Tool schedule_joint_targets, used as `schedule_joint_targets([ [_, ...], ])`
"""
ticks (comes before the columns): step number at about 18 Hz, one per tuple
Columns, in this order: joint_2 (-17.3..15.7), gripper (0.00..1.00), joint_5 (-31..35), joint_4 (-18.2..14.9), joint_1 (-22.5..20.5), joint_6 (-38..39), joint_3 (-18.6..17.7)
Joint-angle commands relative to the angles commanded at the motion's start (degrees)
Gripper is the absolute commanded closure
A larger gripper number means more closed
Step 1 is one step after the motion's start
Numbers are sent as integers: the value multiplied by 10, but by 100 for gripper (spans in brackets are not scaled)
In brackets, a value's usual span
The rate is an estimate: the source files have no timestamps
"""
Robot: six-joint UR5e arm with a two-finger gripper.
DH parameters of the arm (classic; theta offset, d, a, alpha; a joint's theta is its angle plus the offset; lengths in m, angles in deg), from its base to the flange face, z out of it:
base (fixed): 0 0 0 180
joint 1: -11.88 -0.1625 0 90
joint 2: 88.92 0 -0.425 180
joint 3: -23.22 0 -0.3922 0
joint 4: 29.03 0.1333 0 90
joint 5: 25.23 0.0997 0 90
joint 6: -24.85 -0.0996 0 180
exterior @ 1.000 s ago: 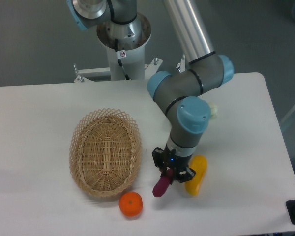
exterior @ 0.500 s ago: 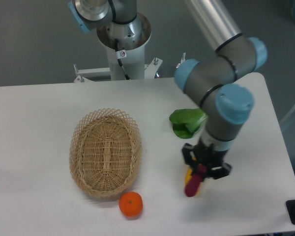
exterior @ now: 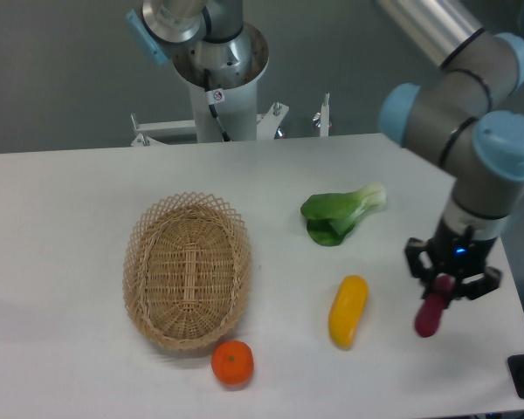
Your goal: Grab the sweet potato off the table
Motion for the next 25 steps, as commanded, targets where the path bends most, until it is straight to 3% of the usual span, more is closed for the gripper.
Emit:
schedule_joint_targets([
  [4, 13, 86, 57, -6, -5, -27, 11],
  [25, 19, 85, 62, -15, -13, -41, 24],
])
